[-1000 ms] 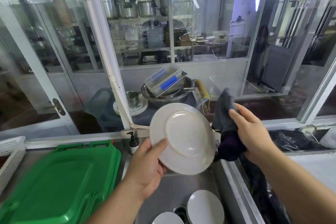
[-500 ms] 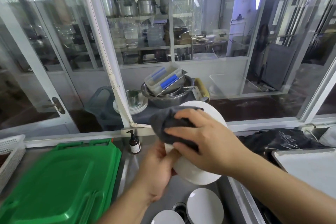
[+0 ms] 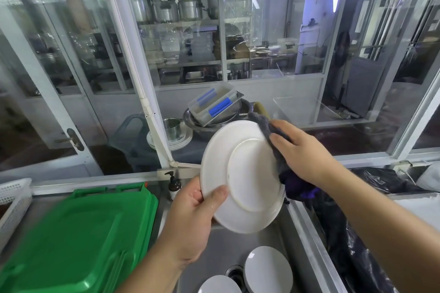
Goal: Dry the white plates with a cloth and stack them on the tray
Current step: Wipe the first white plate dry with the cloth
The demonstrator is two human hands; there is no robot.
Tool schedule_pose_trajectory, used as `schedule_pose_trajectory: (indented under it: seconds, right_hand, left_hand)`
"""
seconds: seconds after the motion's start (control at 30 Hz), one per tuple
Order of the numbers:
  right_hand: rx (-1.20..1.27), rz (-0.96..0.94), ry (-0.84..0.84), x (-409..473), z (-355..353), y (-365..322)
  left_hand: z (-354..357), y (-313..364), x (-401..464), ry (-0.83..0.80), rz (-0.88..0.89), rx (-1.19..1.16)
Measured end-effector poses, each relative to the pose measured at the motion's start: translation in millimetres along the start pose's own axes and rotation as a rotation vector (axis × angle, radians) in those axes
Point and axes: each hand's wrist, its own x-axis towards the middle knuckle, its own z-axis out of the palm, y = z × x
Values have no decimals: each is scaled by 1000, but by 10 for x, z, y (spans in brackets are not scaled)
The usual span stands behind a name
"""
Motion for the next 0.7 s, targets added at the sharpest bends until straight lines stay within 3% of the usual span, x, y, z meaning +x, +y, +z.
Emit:
schedule_pose_trajectory:
  seconds: [0.13, 0.2, 0.3, 0.5, 0.7]
  right_hand:
    - [703, 242, -93, 10, -48, 198]
    - [883, 298, -145, -2, -64, 290]
    - [943, 329, -207, -34, -51, 384]
    - [1013, 343, -158, -88, 41, 448]
    - [1020, 366, -104, -193, 159, 484]
  left_hand:
    - [-38, 2, 6, -3, -24, -13]
    - [-56, -20, 14, 0, -67, -80]
    - [-23, -18, 5, 6, -114, -170]
    - [75, -13, -2, 83, -162, -266]
    - [2, 105, 78, 88, -273, -173]
